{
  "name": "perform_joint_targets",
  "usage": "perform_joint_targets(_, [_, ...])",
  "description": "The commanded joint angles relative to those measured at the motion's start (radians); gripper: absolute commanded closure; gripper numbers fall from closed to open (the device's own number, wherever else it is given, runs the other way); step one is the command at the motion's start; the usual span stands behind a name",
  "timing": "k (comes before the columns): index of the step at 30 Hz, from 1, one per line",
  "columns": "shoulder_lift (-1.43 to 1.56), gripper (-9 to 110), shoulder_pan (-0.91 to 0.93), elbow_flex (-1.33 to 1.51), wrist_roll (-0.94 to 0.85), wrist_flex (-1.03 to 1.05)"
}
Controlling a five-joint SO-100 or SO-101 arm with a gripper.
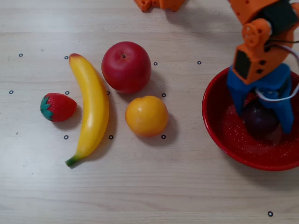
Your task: Put plum in the red bowl.
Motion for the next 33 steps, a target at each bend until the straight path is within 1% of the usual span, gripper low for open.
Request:
perform_joint_targets(1, [0.121,51,-0.049,-0.121,-0.017,0.063])
perform_joint_targets(6, [0.192,51,-0.092,-0.215,-0.012,0.163])
perform_joint_targets(9, [0.259,56,-0.114,-0.29,-0.034,0.229])
perform_joint_targets(13, [0.396,80,-0.152,-0.327,-0.044,0.296])
perform_joint_targets(16, [0.523,99,-0.198,-0.27,-0.101,0.287])
perform_joint_targets(18, [0.607,101,-0.235,-0.198,-0.127,0.261])
perform_joint_targets(21, [0.738,101,-0.296,-0.043,-0.158,0.199])
perform_joint_targets(23, [0.841,101,-0.339,0.106,-0.187,0.115])
perform_joint_targets(28, [1.152,101,-0.44,0.598,-0.25,-0.207])
perform_joint_targets(33, [1.485,101,-0.486,1.114,-0.247,-0.439])
